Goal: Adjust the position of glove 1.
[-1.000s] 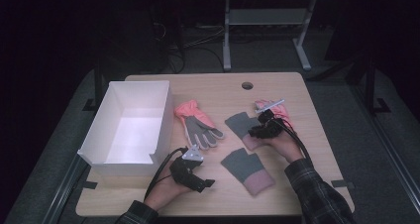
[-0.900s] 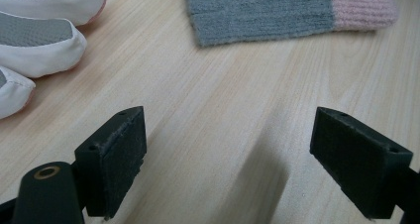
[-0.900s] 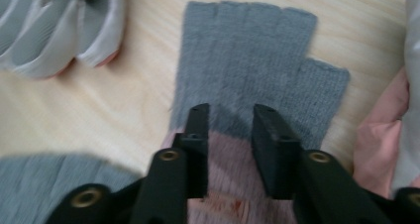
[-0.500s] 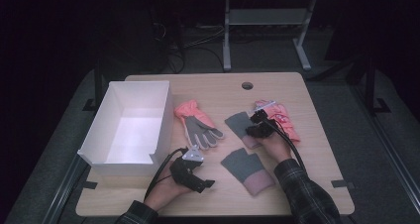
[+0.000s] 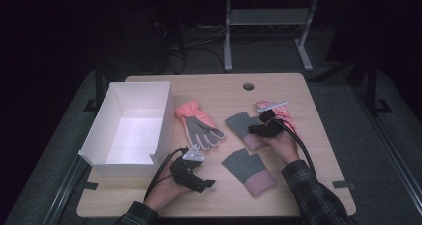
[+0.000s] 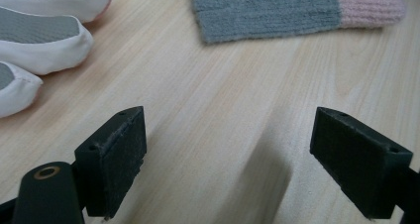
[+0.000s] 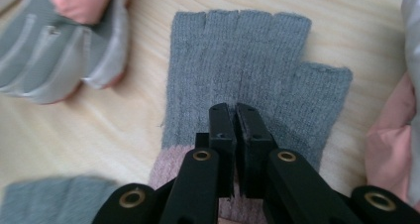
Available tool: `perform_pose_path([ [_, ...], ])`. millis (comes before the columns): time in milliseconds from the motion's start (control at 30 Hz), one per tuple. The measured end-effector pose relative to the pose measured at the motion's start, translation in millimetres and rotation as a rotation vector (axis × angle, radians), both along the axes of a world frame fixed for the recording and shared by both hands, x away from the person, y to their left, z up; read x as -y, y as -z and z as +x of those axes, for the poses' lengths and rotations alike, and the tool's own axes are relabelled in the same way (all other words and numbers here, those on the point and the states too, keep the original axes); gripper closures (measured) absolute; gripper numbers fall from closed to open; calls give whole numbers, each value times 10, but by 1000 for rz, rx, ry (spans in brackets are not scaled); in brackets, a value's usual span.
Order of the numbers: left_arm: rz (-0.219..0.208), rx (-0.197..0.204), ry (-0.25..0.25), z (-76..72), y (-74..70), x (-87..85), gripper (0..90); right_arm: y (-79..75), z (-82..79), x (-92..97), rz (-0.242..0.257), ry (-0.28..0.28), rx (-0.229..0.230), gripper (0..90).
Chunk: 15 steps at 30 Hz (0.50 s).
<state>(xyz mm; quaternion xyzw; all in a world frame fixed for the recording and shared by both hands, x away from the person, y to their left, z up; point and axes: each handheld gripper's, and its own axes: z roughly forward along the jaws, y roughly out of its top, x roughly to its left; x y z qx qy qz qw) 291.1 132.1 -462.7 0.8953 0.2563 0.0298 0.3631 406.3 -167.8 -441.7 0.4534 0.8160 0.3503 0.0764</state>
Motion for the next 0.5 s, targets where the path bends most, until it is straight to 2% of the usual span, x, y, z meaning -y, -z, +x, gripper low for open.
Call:
perform_pose_path([
  [200, 3, 3, -2, 7, -2, -7, 140, -212, -198, 18, 39, -30, 18, 867],
  [300, -10, 1, -6, -2, -2, 1, 140, -259, -313, 40, 40, -48, 23, 867],
  [500, 0, 1, 6, 5, 8, 15, 140, -297, -608, 60, 44, -84, 18, 867],
])
